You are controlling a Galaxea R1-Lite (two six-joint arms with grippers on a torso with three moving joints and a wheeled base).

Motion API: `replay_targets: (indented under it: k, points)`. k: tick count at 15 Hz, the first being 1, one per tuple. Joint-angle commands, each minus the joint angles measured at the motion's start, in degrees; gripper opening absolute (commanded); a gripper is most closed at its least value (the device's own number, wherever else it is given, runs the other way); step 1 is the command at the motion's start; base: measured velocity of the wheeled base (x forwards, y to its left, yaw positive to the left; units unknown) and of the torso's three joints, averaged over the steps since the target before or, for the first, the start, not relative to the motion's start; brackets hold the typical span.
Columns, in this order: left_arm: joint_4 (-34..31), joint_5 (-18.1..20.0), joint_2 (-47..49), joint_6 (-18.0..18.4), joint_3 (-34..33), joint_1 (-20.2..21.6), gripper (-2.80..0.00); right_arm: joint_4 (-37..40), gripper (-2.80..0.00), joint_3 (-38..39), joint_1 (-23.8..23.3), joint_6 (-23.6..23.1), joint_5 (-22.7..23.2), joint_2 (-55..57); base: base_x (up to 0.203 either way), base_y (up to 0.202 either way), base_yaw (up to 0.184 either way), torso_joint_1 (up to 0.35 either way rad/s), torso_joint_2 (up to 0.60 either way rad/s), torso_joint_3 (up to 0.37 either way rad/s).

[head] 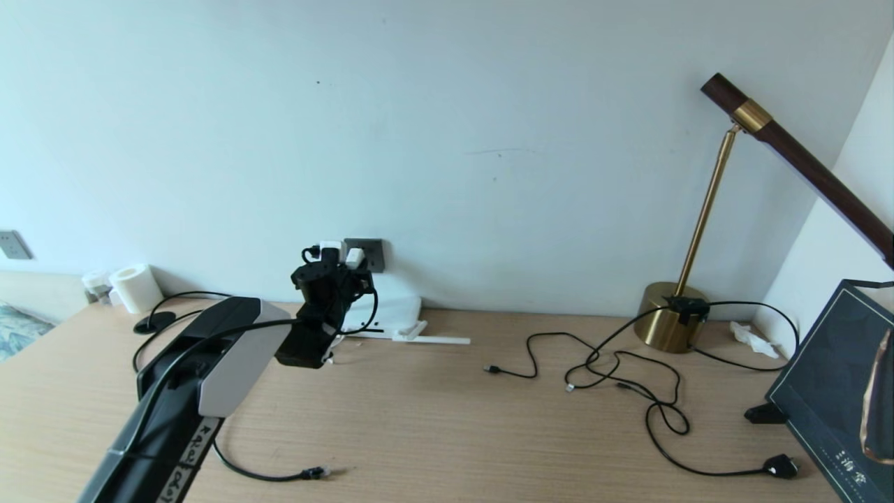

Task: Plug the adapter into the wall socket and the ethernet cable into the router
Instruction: Plug plug into socket

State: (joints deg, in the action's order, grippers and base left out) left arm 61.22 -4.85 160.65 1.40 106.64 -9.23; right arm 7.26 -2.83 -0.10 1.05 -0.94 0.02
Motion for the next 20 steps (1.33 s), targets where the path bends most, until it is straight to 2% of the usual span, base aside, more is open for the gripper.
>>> replay_targets:
  k: [1,20]
  points:
    - [0.3,-0.1,0.2,0.0,0.2,0.0,-2.8,0.0,-2.8,0.0,0.0,0.0,0.0,0.0,0.0,0.0,0.0,0.0,0.0,0.0]
    - [-2.2,-0.1,0.3,0.0,1.7,0.0,-2.8,0.0,-2.8,0.0,0.0,0.0,0.0,0.0,0.0,0.0,0.0,0.0,0.0,0.0]
